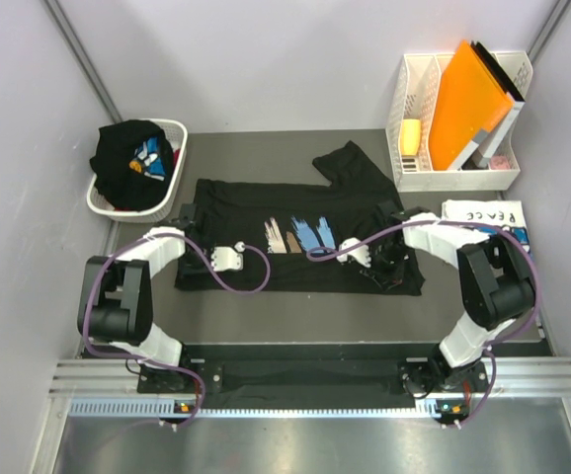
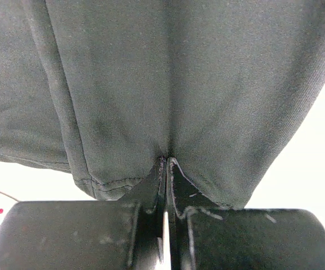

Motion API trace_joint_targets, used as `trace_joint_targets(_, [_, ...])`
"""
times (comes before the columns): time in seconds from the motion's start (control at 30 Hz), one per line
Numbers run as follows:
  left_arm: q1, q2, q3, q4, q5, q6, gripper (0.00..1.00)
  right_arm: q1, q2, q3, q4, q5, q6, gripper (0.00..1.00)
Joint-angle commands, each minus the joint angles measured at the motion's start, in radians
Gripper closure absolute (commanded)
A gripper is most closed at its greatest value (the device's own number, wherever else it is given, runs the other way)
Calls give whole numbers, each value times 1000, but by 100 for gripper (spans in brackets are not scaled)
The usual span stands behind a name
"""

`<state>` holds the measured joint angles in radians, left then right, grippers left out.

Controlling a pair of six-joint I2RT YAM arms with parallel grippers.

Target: Fold and stack the t-shirts

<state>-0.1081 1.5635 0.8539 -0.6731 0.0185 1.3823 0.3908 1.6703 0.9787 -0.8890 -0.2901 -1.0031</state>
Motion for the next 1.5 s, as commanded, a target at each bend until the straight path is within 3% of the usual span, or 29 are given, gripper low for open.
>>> trace_joint_targets(0.0, [25, 38, -75, 20, -80, 66, 100, 5, 34, -92, -53, 57, -37, 100])
trace_joint_targets(1.0, [31, -52, -96, -109, -23, 170, 100, -1, -24, -183, -50, 86, -72, 100])
trace_joint_targets(1.47, [30, -123, -125, -181, 81, 210, 100, 17, -15, -176, -105, 60, -126, 100])
